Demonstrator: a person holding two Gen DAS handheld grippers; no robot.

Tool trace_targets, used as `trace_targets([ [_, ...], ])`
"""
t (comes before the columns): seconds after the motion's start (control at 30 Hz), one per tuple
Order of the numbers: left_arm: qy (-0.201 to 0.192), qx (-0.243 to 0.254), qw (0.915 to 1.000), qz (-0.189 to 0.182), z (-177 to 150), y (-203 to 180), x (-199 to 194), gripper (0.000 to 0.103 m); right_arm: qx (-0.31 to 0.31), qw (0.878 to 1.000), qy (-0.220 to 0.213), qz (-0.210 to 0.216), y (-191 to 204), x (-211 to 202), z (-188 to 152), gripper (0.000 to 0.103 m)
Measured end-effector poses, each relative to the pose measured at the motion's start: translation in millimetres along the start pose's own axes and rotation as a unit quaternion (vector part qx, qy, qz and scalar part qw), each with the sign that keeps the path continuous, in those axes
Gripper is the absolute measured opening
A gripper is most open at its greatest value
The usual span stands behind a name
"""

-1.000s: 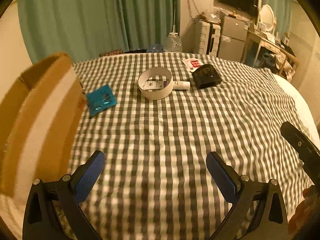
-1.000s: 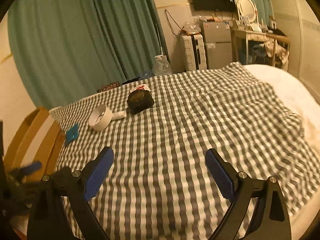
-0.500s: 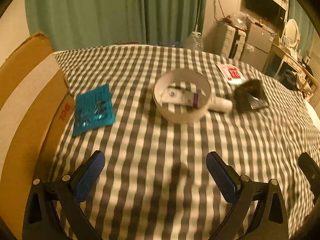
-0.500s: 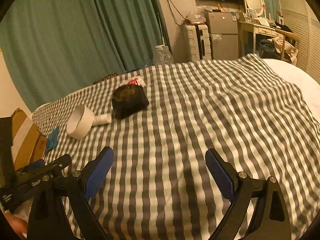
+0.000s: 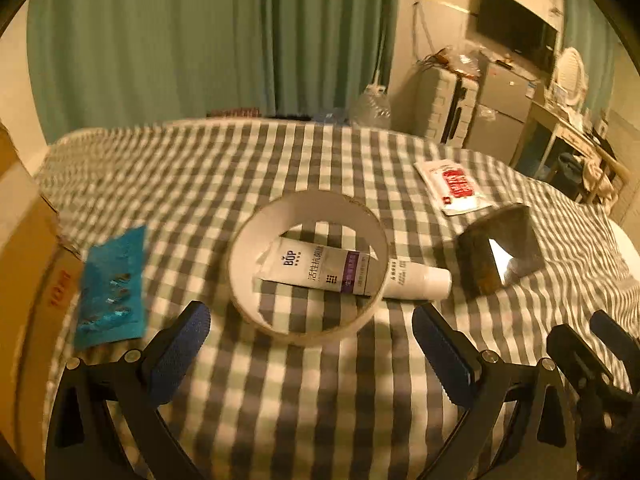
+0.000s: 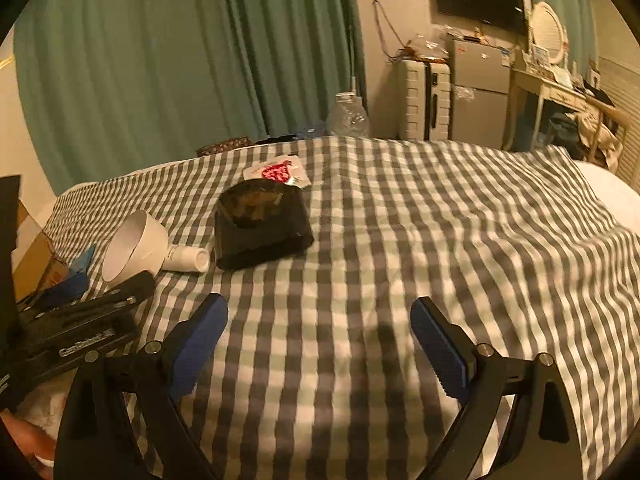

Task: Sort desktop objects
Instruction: 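Lower the left gripper onto the white tape roll while the right reaches the black pouch, then grasp the tape roll rim with the left gripper while the right grasps the black case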

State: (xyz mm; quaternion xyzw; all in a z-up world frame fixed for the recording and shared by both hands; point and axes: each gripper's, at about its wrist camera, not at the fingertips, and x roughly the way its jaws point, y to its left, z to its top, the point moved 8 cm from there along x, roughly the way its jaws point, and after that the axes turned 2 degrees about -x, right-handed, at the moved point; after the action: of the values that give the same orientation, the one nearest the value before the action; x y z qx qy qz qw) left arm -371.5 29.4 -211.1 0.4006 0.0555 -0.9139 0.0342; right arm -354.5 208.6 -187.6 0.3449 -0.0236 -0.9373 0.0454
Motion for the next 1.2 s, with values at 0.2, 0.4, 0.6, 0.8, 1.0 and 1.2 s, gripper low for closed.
trace_targets([
  [0.2, 0.016, 0.016, 0.9997, -0.007, -0.1, -4.3, 17.7, 0.103, 0.011, 0.999, -0.006, 0.029, 3.4, 19.8, 21.3, 0.093],
  [0.4, 0.013, 0.042, 0.999, -0.012, 8.1, -10.2, 24.8, 0.103, 0.021, 0.999, -0.005, 0.038, 1.4, 41.5, 41.9, 0.093],
  [0.6, -0.009, 0.067, 0.9976, -0.017, 22.8, -9.1, 14.9, 0.103, 0.007, 0.998, 0.004, 0.06, 27.1, 63.8, 48.5, 0.093],
  [0.8, 0.014, 0.051, 0.9973, -0.05, 20.3, 1.9, 29.1, 0.103, -0.047, 0.998, 0.024, 0.036, 51.4, 78.6, 40.5, 0.093],
  [1.0, 0.011, 0.044, 0.9955, -0.083, 22.8, 7.2, 29.2, 0.1, -0.03, 0.998, 0.032, 0.043, 46.9, 77.7, 33.7, 0.075],
  [1.2, 0.01, 0.026, 0.994, -0.106, 24.6, 18.8, 27.7, 0.083, 0.014, 0.998, 0.027, 0.051, 24.5, 68.2, 30.9, 0.075],
])
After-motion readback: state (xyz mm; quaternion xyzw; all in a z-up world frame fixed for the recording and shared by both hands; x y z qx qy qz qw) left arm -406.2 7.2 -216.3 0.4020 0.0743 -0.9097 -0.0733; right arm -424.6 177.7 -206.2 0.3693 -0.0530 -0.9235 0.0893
